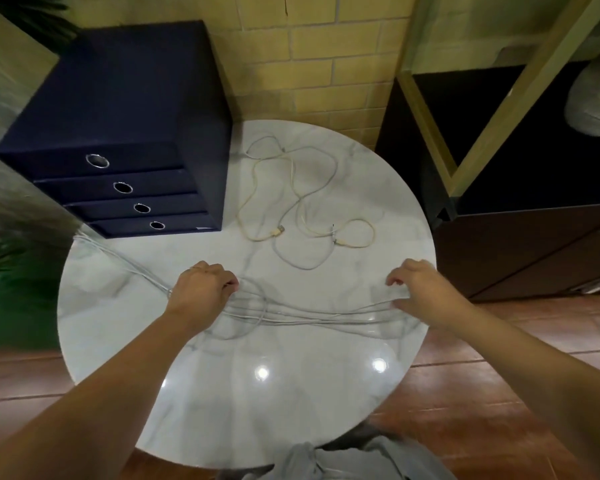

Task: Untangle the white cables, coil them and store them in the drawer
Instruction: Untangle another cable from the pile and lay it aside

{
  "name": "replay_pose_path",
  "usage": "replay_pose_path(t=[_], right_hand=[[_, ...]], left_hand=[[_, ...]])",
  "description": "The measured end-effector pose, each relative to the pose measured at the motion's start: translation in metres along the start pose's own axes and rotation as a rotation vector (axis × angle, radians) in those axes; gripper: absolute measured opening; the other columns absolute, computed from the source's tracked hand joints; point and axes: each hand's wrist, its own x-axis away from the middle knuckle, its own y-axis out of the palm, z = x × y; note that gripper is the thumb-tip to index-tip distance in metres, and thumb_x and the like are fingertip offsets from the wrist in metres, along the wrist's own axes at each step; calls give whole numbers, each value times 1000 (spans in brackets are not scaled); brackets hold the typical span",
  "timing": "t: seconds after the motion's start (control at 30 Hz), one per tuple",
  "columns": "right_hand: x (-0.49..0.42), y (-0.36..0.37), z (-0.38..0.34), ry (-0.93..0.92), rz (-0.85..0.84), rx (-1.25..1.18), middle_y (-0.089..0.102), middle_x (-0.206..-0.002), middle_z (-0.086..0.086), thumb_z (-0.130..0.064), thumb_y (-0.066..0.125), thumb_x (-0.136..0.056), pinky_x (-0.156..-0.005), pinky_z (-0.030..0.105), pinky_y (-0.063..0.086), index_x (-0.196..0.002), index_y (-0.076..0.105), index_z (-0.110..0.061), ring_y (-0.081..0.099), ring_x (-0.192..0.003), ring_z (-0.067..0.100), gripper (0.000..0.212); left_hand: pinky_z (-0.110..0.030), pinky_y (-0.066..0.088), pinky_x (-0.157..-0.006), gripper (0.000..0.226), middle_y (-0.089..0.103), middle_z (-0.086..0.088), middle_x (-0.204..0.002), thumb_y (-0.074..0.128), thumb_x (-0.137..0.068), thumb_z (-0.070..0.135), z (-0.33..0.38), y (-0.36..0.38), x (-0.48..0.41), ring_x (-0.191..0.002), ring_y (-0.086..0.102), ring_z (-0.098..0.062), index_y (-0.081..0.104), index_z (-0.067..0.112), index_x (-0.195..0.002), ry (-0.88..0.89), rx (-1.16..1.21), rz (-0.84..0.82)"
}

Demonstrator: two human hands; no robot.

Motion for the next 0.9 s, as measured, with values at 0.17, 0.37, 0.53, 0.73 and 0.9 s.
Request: replay_pose_path(t=[0.17,0.37,0.53,0.73,0.9], right_hand=[[-29,39,-92,-193,-71,-209,45,-96,-3,-18,73,-79,-81,24,43,-111,61,-10,47,-84,11,34],[-59,82,-146,-133,-142,-265,46,-109,4,-23,78,-74,-82,29,43,-119,53,-11,52,-96,21,53],[-68,95,-150,-71,-108,-212,40,-85,-7,-21,78,-73,-69,23,33,-97,57,-12,44,-81,15,33],[-62,103,-152,-34,-30,-202,45,-80,-4,-18,71,-79,-63,24,30,-76,51,-18,46,-77,17,21],[-62,102,-155,0,-30,-140,45,-81,-3,-19,71,-80,-60,25,28,-71,47,-19,45,-76,16,26]], left_hand=[[-28,41,-62,4,67,-3,-70,76,-79,11,-6,2,0,-66,58,-28,75,15,-79,90,9,58],[-33,48,-62,1,68,-5,-71,76,-80,14,-11,1,-1,-65,59,-29,75,15,-80,143,40,62],[-31,43,-78,13,68,-1,-90,63,-91,24,-23,-5,0,-85,60,-25,73,18,-97,171,72,-39],[-25,42,-74,19,61,3,-100,58,-94,28,-73,-28,1,-85,56,-13,64,23,-111,23,179,-186],[-25,38,-67,18,55,4,-88,60,-93,24,-121,-63,3,-72,51,-9,65,21,-110,-86,183,-130]])
